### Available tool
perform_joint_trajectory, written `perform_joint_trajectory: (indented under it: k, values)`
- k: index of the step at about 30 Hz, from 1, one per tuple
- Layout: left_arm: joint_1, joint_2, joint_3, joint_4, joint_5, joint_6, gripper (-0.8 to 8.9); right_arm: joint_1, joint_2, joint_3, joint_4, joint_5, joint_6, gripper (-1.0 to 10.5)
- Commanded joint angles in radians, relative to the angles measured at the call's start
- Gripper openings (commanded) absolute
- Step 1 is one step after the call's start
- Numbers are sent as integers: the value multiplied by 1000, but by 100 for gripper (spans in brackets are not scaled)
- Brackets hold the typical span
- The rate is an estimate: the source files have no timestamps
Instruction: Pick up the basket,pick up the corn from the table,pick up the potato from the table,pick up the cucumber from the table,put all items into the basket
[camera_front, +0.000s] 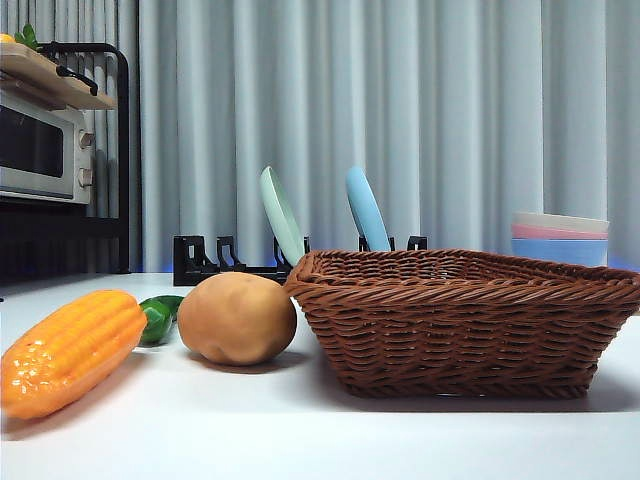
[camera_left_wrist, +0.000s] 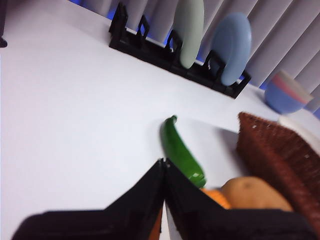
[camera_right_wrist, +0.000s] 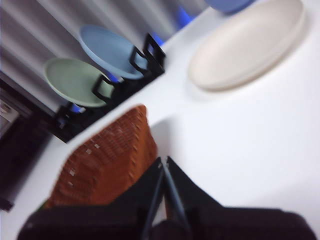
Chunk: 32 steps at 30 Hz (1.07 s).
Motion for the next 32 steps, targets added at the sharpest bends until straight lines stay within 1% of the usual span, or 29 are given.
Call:
perform_joint_trajectory:
  k: [1,8,10,14,17,19,22,25,26,27,28,30,31,32]
  values:
    - [2,17,78,-12,1,-14,-6,0,43,68,2,-3,-19,-8]
    - [2,176,263,-44,10,4,-6,0,262,285,-60,-58,-184,-8]
    - [2,244,318,-49,51,43,-6,0,342,359,-92,-76,-230,-8]
    - [2,380,425,-82,148,124,-6,0,491,491,-153,-131,-300,-8]
    - [2,486,509,-125,218,181,-6,0,611,595,-223,-183,-354,-7]
    - [2,558,563,-161,258,216,-6,0,698,667,-285,-232,-409,-7]
    - [2,658,636,-227,293,261,-4,0,821,762,-390,-321,-487,-2]
    - [0,747,698,-294,313,301,7,0,929,835,-475,-379,-546,8]
    - [0,771,713,-308,317,310,35,0,956,850,-488,-390,-559,31]
    - [0,794,726,-320,317,311,109,0,984,863,-495,-394,-569,101]
    - [0,812,737,-328,315,311,205,0,1008,870,-495,-393,-569,202]
    - [0,841,749,-330,316,310,342,0,1046,874,-491,-390,-568,379]
    - [0,850,752,-328,316,307,359,0,1066,874,-491,-389,-569,419]
    - [0,859,754,-328,315,306,355,0,1084,874,-489,-388,-569,416]
